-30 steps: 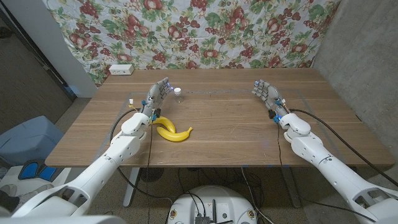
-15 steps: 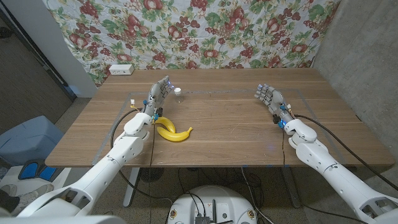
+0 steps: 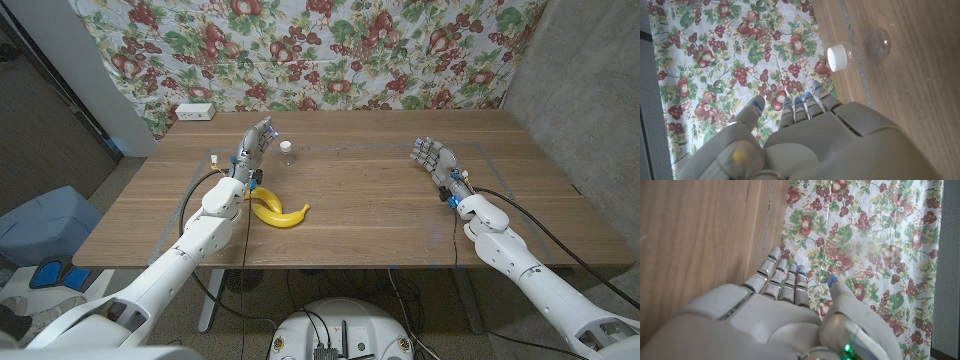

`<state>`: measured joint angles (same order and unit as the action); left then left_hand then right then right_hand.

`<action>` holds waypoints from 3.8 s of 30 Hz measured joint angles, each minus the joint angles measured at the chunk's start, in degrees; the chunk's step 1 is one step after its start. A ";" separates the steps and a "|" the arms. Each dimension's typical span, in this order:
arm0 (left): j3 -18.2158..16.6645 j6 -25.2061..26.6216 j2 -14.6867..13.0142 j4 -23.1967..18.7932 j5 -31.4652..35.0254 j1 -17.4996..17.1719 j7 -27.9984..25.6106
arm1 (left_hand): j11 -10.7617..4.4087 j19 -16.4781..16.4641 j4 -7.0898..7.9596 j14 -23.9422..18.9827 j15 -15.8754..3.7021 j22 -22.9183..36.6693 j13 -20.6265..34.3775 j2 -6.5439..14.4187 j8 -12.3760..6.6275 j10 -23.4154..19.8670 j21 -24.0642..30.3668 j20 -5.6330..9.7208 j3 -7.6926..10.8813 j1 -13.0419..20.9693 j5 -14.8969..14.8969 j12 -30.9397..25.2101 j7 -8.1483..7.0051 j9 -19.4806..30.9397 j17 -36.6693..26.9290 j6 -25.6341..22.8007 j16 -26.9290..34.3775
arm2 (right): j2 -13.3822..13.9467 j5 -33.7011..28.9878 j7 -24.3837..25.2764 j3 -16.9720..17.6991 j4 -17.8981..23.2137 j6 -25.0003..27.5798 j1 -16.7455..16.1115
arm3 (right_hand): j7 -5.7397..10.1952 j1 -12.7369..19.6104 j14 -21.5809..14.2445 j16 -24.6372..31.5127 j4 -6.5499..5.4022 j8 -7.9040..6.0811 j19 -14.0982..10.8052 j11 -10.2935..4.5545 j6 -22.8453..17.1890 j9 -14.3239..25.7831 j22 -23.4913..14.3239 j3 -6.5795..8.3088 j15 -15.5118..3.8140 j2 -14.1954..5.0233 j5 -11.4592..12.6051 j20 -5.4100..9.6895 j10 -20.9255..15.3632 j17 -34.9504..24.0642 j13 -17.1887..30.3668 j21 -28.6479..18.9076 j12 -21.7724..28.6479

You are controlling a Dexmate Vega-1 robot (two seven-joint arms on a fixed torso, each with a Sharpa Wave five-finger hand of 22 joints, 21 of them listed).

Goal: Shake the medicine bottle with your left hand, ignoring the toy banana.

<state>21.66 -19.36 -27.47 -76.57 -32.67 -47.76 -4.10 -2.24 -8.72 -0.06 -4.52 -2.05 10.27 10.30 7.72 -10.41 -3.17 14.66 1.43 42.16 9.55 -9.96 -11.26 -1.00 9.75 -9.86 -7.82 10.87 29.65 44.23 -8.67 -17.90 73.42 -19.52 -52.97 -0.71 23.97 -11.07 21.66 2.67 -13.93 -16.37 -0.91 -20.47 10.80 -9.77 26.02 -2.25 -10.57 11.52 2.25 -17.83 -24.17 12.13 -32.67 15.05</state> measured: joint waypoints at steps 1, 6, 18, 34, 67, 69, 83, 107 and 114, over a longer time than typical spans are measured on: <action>0.01 -0.04 -0.04 -0.03 0.22 0.02 -0.18 | 0.03 -0.13 -0.27 0.00 0.00 0.00 0.00 0.07 0.00 -0.03 0.00 -0.13 0.02 0.07 0.00 0.00 -0.03 0.00 0.00 -0.43 0.00 | -0.06 0.02 -0.03 0.00 -0.10 0.00 0.06 | -0.08 0.00 0.00 0.00 0.00 0.00 0.00 0.09 -0.08 0.00 0.00 0.00 0.00 0.00 0.00 0.00 -0.09 0.00 0.00 0.00 0.00; 0.03 -0.19 -0.38 -0.30 1.27 0.14 -1.03 | 0.31 -0.21 -0.45 0.00 0.00 0.00 0.00 0.07 0.00 -0.31 0.00 -0.21 -0.04 0.07 0.00 0.00 -0.02 0.00 0.00 -0.60 0.00 | -0.40 0.03 -0.13 -0.15 -0.73 0.00 0.49 | -0.30 -0.01 0.00 0.00 0.26 0.00 -0.19 -0.32 -0.30 0.00 0.00 -0.26 0.00 0.01 0.00 -0.64 -0.51 0.26 0.00 0.30 -0.02; -0.03 0.11 -1.57 -1.52 3.49 0.04 -3.09 | -0.10 -0.74 -1.34 -0.71 0.10 -0.01 0.00 0.06 -0.41 -0.72 0.00 -0.74 -0.57 0.06 0.00 0.00 -0.32 0.27 -0.01 -1.52 0.00 | -1.45 -0.18 -0.56 -0.79 -2.43 -0.04 1.59 | -0.61 -0.53 0.00 0.00 0.42 0.46 -0.19 -0.01 -0.61 -0.01 0.01 -0.09 0.00 0.53 0.00 -0.64 -1.02 0.27 0.00 0.30 -0.02; 0.58 1.95 -2.97 -2.27 7.60 1.15 -5.35 | -0.41 -1.04 -3.48 -1.43 0.00 -0.01 -0.01 0.35 -0.41 -1.64 0.00 -0.61 -0.83 0.97 0.00 -0.44 -0.85 0.27 0.27 -2.04 0.00 | -1.44 -0.76 -0.12 -0.97 -2.01 -0.41 1.33 | -0.54 -0.53 0.01 0.00 0.66 0.46 -0.19 0.30 -1.15 -0.01 0.01 -0.32 0.00 0.53 0.00 -0.63 -1.32 0.26 -0.01 0.73 -0.25; 2.83 13.47 -6.83 -9.24 17.21 2.30 -12.89 | -1.96 -2.81 -10.96 -2.58 -0.09 0.01 -0.01 -4.33 -0.41 -2.14 -0.69 -0.28 -1.53 6.86 0.00 -0.17 -1.87 0.25 0.12 -0.97 -0.28 | -1.40 -1.20 1.36 -1.00 -0.11 -1.05 -0.32 | -0.71 -0.52 0.01 0.00 1.13 0.86 -0.40 0.61 -1.32 -0.02 -0.24 -0.32 0.00 0.53 0.00 -0.83 -1.62 0.53 -0.01 1.17 -0.25; 3.01 14.12 -6.98 -9.74 17.74 2.30 -13.33 | -1.96 -3.18 -11.13 -2.81 0.05 0.01 -0.01 -4.65 -0.41 -2.14 -0.69 -0.29 -1.69 7.18 0.00 -0.17 -1.87 0.25 0.10 -0.97 -0.28 | -1.36 -1.20 1.39 -0.99 0.03 -1.05 -0.43 | -0.71 -0.52 0.01 0.00 1.13 0.86 -0.40 0.61 -1.32 -0.02 -0.24 -0.32 0.00 0.53 0.00 -0.83 -1.62 0.53 -0.01 1.17 -0.25; 4.43 18.39 -7.24 -12.54 21.67 2.69 -16.73 | -2.67 -5.57 -11.20 -5.63 -0.10 0.00 0.26 -8.69 -1.07 -2.86 -0.69 -0.18 -2.25 11.22 0.00 -0.17 -2.07 0.53 0.11 -0.77 0.00 | -1.13 -1.14 1.41 -0.97 0.73 -1.25 -1.10 | -1.02 -0.52 0.01 -0.27 1.37 1.30 -0.40 0.92 -1.64 -0.02 -0.24 -0.56 0.00 0.53 0.00 -0.83 -1.94 0.81 -0.01 1.17 -0.69; 6.29 27.90 -6.68 -16.08 27.76 3.38 -22.24 | -3.69 -8.62 -10.94 -8.69 -0.30 -0.01 0.25 -15.43 -2.35 -3.88 -0.68 0.82 -4.24 19.76 -0.44 0.02 -2.90 0.52 0.12 -1.61 0.00 | -1.18 -0.94 0.69 -0.97 0.61 -2.11 -1.40 | -0.81 -0.53 -0.30 -0.26 1.92 1.32 -0.81 0.91 -1.84 -0.02 -0.23 -0.63 0.31 0.54 0.00 -1.25 -1.93 1.07 -0.02 1.62 -0.69; 6.78 31.47 -6.56 -16.71 29.15 3.67 -23.33 | -3.69 -8.82 -10.95 -8.69 -0.30 -0.01 0.25 -16.22 -2.36 -3.88 -0.90 1.02 -4.70 21.31 -0.44 0.04 -3.11 0.52 0.12 -1.39 0.00 | -1.18 -0.91 0.64 -0.90 0.73 -2.37 -1.75 | -0.81 -1.13 -0.30 -0.25 1.91 1.32 -0.81 0.91 -1.84 -0.02 -0.23 -0.63 0.31 1.14 0.00 -1.25 -1.93 1.07 -0.02 1.62 -0.69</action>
<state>28.45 12.11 -34.04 -93.28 -3.51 -44.09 -27.42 -5.93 -17.54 -11.01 -13.22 -2.35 10.26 10.55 -8.50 -12.77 -7.05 13.76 2.45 37.46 30.86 -10.41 -11.22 -4.11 10.27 -9.74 -9.21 10.87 28.47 43.32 -8.03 -18.80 74.16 -21.89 -54.71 -1.52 22.84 -11.37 21.41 4.58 -12.61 -17.18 0.00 -22.31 10.78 -10.00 25.39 -1.94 -9.43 11.52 1.01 -19.75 -23.10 12.12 -31.05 14.36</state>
